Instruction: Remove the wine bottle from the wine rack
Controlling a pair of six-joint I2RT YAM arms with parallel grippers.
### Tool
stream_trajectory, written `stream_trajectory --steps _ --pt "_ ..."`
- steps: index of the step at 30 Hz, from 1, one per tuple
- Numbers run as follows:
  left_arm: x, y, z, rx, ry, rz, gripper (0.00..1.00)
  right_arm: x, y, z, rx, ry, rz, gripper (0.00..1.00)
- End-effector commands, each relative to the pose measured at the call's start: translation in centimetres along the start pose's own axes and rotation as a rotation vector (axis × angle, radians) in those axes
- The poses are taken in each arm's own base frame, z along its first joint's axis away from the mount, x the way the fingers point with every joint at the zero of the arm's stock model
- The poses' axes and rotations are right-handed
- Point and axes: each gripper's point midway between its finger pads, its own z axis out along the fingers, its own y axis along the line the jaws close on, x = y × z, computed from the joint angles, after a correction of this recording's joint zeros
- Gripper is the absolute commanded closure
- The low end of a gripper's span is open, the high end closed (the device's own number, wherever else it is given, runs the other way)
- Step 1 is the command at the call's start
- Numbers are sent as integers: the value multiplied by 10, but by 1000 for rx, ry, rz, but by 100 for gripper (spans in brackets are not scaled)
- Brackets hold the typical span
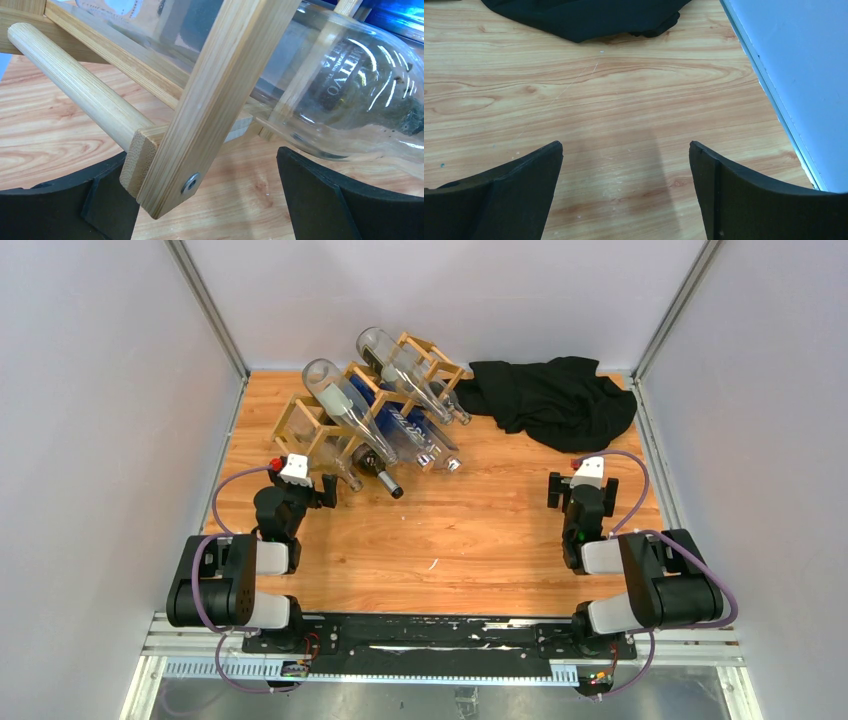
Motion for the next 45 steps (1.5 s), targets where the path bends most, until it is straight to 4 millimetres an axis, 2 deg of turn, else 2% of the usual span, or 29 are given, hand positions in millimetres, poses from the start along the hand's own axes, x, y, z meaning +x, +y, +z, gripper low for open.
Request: stream_trajectory --steps 1,21,32,35,38,40,41,42,43,44,45 --pt "-10 2 4 -8 -32 23 0 -8 -2 5 -1 -18 14 0" --pt "-10 2 5 -7 -29 23 0 -7 -2 6 -2 -14 13 0" --pt "-15 -3 2 29 -45 37 0 -10 -9 1 37 -31 33 0" --pt "-18 -1 -1 16 -62 30 0 -17 -7 -1 17 -48 27 0" --pt "-18 1 -2 10 -67 24 0 -28 -24 -4 107 -51 57 0" --pt "-20 3 -2 1 -73 19 0 -37 -25 -8 96 -40 40 0" --pt "-19 4 -1 -3 -55 9 0 -49 -26 -11 95 -48 57 0" --pt "-26 3 2 14 -59 12 0 -48 -29 -14 108 -24 63 0" --pt "-28 2 4 29 -24 13 0 -52 -34 -17 135 -8 124 0" --pt "-26 1 6 43 31 2 0 -67 -41 -21 173 -17 183 0" --pt "-38 2 8 46 22 6 0 -66 -42 -24 183 18 212 0"
